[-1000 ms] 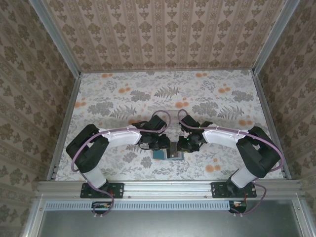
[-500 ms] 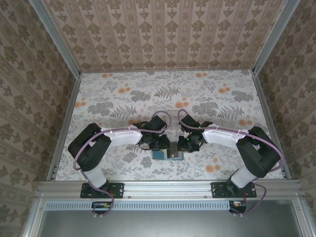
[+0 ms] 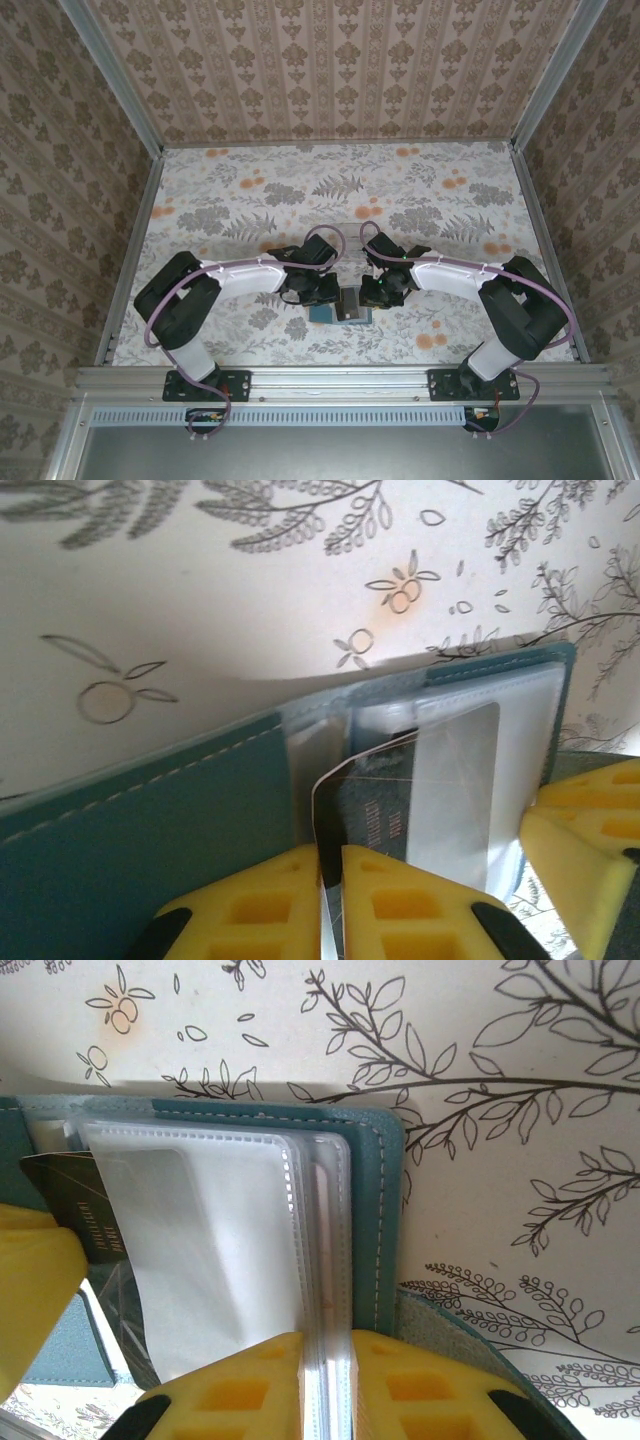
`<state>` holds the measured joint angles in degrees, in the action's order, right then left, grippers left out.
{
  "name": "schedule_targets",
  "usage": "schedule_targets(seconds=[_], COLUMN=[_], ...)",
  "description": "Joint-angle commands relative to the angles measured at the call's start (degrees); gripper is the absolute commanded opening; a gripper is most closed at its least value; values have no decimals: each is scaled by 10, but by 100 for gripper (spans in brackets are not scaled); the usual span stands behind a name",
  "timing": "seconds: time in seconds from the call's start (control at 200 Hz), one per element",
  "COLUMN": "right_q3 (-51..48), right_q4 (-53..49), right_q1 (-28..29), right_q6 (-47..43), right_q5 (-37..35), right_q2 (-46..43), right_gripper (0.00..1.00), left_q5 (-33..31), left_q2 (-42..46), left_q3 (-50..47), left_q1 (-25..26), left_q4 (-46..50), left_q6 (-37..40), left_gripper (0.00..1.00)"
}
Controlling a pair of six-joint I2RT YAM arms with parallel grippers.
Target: Take the credit cards out of the card holder
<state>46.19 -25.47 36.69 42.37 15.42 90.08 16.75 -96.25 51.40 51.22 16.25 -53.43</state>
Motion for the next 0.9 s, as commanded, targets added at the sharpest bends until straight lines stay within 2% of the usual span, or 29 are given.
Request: schedule_targets(seconds=[0.0,0.235,0.53,0.895], right_q3=[-6,-6,-3,-3], right_q4=[-32,-33,-36,-39], right_q1=[1,1,1,0], right_q6=[0,0,0,-1], right_q5=[-27,-28,-29,-29], right_q2=[14,14,13,11], right_gripper=[17,17,17,17], left_q5=[-33,-47,13,29], left_q2=[20,38,27,-1], left_q3=[9,17,-12,-24], left_q1=[-3,-5,-8,-12], left_q4=[69,100,-14,-38], left_q6=[24,36,0,-12], left_gripper=[11,9,24,24])
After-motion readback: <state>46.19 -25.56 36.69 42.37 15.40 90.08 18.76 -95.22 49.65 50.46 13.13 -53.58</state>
